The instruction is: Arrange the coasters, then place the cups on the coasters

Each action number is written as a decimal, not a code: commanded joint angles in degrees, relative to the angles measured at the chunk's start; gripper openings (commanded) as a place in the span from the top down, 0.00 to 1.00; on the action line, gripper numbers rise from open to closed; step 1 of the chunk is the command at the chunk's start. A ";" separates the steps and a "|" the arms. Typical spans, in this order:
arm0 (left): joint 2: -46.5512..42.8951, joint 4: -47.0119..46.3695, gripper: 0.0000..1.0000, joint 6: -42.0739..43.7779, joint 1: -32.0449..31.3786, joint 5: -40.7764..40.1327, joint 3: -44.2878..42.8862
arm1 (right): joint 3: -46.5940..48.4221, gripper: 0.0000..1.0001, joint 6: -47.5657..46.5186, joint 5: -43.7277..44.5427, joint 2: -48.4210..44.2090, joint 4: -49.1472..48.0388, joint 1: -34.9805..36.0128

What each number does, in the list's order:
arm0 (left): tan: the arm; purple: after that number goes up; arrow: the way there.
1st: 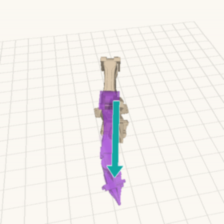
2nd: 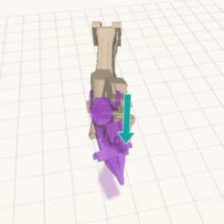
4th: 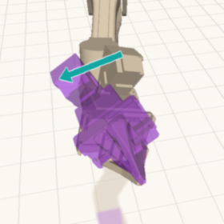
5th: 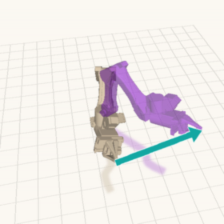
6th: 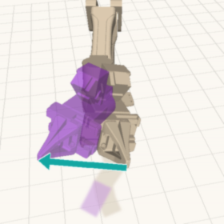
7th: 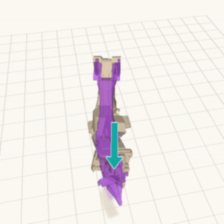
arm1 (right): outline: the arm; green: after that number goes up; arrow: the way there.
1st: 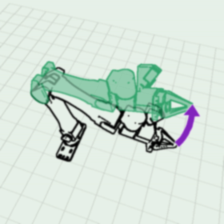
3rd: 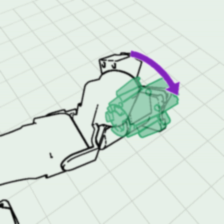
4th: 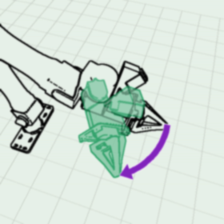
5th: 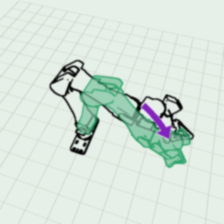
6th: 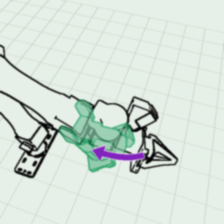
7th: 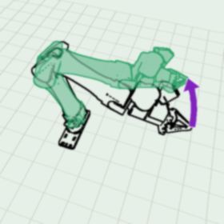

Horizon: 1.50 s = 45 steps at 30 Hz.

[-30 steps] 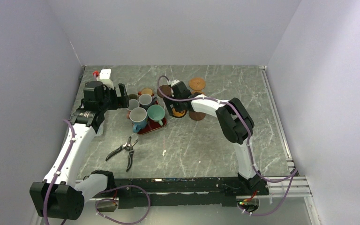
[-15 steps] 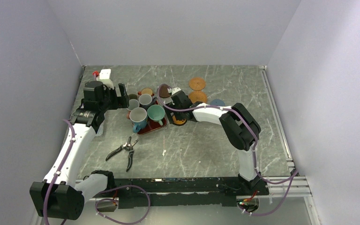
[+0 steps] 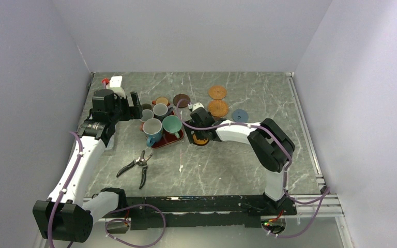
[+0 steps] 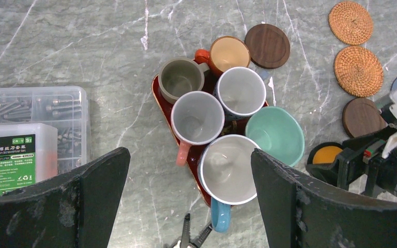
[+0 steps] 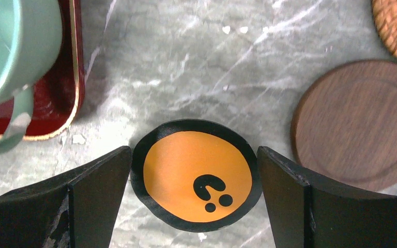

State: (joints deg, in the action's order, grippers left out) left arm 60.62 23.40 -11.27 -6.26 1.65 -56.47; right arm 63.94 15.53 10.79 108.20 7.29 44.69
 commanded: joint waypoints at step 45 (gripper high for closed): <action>-0.69 -1.07 0.06 0.21 -0.33 -0.86 -1.28 | -15.91 0.03 20.23 4.30 -24.31 19.21 -0.87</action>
State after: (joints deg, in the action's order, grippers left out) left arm 60.60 23.42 -11.22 -6.26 0.56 -56.47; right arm 48.69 33.54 14.50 84.71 27.35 43.68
